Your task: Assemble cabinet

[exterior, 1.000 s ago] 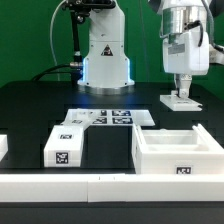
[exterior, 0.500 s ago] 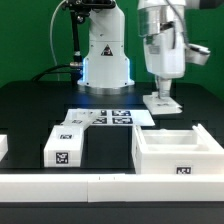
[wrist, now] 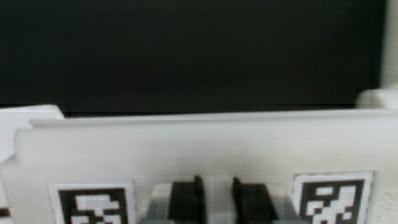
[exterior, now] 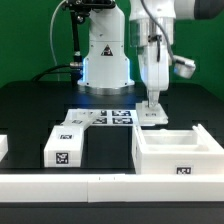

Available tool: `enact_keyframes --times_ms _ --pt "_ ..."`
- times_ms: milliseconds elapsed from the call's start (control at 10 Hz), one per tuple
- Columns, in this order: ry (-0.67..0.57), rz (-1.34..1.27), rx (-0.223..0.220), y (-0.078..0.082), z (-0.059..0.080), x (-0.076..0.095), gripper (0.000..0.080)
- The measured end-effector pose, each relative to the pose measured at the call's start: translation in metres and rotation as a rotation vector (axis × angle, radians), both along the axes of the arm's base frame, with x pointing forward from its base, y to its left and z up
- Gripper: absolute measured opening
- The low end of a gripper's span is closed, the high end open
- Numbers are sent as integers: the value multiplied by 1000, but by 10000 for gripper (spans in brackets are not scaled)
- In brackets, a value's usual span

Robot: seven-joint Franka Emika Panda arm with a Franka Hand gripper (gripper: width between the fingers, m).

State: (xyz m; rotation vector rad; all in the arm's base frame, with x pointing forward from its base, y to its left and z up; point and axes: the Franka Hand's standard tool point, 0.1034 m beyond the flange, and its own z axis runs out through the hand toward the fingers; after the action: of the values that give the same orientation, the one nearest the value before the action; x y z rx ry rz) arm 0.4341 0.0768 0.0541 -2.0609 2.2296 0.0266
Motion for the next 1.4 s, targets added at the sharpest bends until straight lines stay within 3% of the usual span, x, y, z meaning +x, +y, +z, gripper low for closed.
enact_keyframes --times_ms 100,200,600,700,800,900,1400 --pt "88 -23 60 8 0 -1 64" --pt "187 -43 91 13 3 1 64" --pt "220 -59 85 14 2 1 64" --pt "309 7 93 16 10 -6 64" --pt "379 63 95 15 24 -2 64" --pt "409 77 102 18 27 4 64" --pt "433 95 73 23 26 5 64"
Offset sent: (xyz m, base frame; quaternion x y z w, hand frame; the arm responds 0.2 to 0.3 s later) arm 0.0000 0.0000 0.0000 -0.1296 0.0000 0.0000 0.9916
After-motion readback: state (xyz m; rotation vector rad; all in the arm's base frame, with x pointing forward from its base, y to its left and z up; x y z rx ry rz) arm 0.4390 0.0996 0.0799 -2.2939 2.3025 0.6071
